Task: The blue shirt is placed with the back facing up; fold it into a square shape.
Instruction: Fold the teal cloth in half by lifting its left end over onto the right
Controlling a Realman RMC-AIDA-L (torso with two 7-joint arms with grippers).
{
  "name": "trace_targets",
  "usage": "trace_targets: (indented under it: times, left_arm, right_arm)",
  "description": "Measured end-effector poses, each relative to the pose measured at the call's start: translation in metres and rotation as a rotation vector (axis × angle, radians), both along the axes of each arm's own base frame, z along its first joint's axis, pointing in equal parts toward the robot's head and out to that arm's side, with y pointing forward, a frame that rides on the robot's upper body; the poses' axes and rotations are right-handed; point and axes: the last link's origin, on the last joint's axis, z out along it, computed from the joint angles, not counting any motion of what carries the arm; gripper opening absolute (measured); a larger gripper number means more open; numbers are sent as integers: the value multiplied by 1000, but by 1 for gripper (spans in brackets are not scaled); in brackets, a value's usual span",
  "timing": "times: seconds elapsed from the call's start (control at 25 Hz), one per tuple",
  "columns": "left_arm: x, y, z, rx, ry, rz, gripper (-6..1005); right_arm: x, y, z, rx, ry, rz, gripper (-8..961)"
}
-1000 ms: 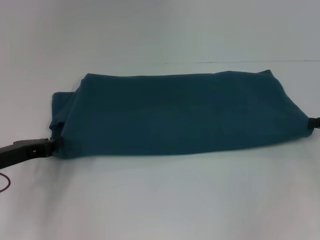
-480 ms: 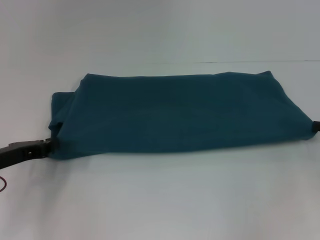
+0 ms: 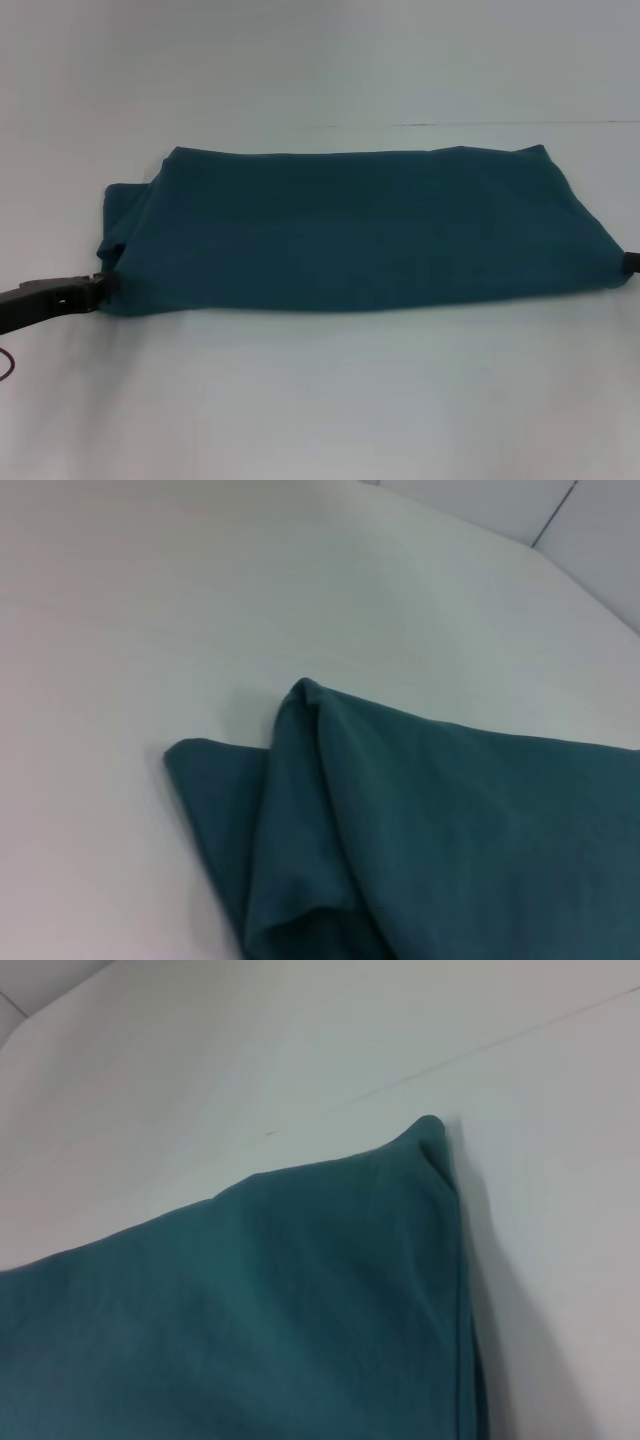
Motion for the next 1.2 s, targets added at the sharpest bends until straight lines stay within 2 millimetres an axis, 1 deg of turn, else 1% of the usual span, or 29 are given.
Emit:
trace_targets:
  times: [0.16, 0.32, 0.44, 0.48, 0.64, 0.88, 0.92, 1.08, 1.12, 1.2]
  left_arm:
    - [6, -6, 3, -30, -44, -38, 52]
    - [9, -13, 16, -26, -80, -72, 54]
    - [4, -18, 28, 21, -109, -53, 194]
    - [1, -20, 32, 39, -121, -40, 241]
    - [-8, -29, 39, 82, -179, 12, 325]
    - [-5, -41, 31, 15, -266, 56, 452]
    - [-5, -42, 31, 3, -274, 61, 473]
    - [-2, -45, 26, -58, -307, 93, 663]
    - [-2, -45, 24, -73, -315, 105, 711]
    - [0, -45, 23, -89, -326, 115, 765]
  right_arm:
    - [-3, 0, 0, -3, 18, 13, 16]
    - [-9, -2, 15, 29, 50, 66, 67]
    - [-9, -5, 32, 100, 61, 93, 106]
    - [-10, -6, 37, 121, 63, 104, 154]
    - [-15, -7, 50, 172, 97, 160, 346]
    - [-31, 2, 50, 122, 104, 227, 592]
    - [-34, 4, 49, 110, 102, 236, 613]
    - [-46, 13, 47, 89, 95, 269, 697]
    - [-46, 13, 47, 89, 95, 269, 718]
    - [-48, 16, 48, 93, 91, 275, 760]
